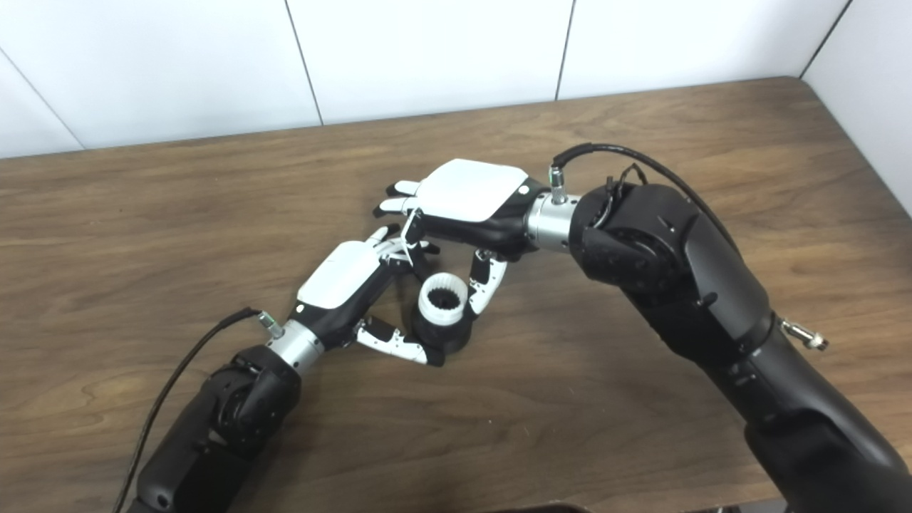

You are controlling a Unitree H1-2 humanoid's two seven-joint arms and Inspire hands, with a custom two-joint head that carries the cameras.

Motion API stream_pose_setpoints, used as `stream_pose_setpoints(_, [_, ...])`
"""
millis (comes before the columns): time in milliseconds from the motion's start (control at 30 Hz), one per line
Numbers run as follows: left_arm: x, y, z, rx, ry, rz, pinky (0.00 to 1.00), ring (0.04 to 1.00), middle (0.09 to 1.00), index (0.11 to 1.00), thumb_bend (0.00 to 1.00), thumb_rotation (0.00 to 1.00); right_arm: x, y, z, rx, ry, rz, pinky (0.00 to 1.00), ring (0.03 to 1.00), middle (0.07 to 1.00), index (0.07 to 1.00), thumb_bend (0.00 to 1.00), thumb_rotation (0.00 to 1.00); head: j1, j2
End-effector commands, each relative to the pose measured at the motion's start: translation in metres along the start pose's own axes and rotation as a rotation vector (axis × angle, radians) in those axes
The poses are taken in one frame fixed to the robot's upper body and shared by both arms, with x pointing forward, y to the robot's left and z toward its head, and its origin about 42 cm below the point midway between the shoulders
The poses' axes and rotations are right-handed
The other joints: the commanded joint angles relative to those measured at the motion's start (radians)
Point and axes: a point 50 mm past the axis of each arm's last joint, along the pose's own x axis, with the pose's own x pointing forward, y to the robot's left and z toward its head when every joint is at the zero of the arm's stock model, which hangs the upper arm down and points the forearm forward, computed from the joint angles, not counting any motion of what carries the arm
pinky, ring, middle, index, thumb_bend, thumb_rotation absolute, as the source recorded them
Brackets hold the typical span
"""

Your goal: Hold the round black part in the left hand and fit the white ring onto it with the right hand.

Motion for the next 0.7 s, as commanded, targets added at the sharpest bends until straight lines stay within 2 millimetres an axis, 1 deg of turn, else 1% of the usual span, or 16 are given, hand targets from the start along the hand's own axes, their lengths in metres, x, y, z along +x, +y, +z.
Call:
stream_pose_setpoints(0, [0.0037, 0.0103, 0.0071, 0.015, -0.037, 0.033, 1.00, 0.890, 0.850, 0.478, 0.52, 0.05, -0.0044, -0.0141, 0.0018, -0.040, -0.015, -0.051, 0.93, 1.000, 0.952, 0.481, 0.51, 0.13, -0.001, 0.001])
stream_pose_setpoints(667, [0.0019, 0.0100, 0.0094, 0.012, -0.041, 0.037, 1.00, 0.886, 0.848, 0.477, 0.52, 0.05, -0.0052, -0.0103, 0.0032, -0.044, -0.011, -0.043, 0.93, 1.000, 0.961, 0.481, 0.51, 0.13, 0.008, 0.002])
